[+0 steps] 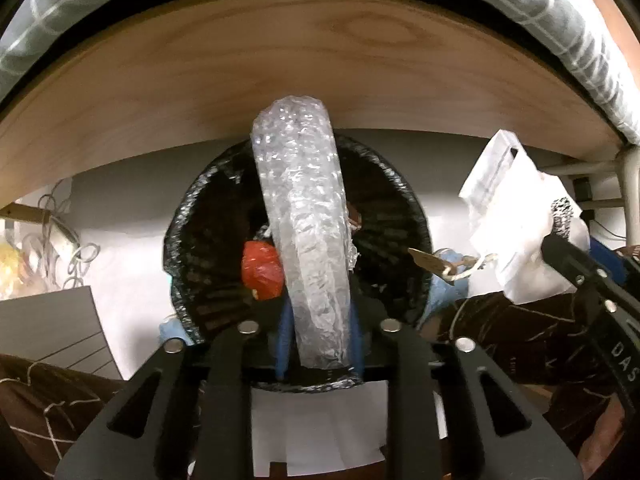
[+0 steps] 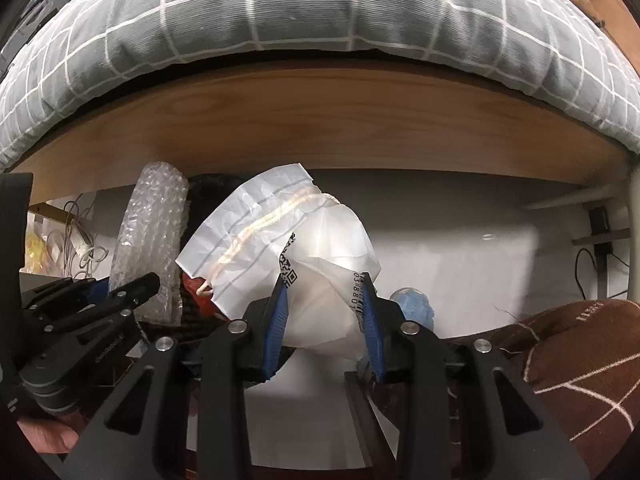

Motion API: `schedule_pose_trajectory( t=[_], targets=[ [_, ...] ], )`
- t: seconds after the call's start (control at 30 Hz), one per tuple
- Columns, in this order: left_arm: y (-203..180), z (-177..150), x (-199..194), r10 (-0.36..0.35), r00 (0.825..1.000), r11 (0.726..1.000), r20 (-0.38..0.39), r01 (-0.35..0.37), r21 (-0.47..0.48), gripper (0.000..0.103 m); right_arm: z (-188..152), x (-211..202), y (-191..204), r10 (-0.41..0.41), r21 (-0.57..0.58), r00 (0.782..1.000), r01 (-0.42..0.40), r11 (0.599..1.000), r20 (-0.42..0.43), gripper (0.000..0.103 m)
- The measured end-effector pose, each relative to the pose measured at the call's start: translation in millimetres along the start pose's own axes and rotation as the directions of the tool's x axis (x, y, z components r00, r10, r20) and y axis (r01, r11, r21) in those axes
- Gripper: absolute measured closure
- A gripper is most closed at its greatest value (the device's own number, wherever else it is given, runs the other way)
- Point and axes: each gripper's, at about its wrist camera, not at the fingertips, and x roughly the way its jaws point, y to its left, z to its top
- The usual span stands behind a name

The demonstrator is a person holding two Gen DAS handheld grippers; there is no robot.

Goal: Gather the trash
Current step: 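Open the left tool to drop the bubble wrap while the right tool drops the white bag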

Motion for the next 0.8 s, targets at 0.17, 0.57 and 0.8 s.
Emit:
schedule_pose_trajectory(
  t=[0.17,0.57,0.8],
  targets=[
    [20,-3,-9,0.026,0.999,0.999,0.032,-0.025,-0.032,0.042,4,3,13,0.013,-0.032,1.0,-0.013,0.999,0.009,0.07],
    [90,-12,-44,0.112,0.988,0.988,0.106,-0.099,-0.118,0.008,18,6,71,0.053,-0.128,0.998,-0.05,0.991,0.019,0.07],
    [111,-18,-47,0.103,0.99,0.986,0.099,-0.088,-0.143,0.006,16,11,94,0.052,-0.165,0.999,-0.05,0.985,0.006,0.069]
  ],
)
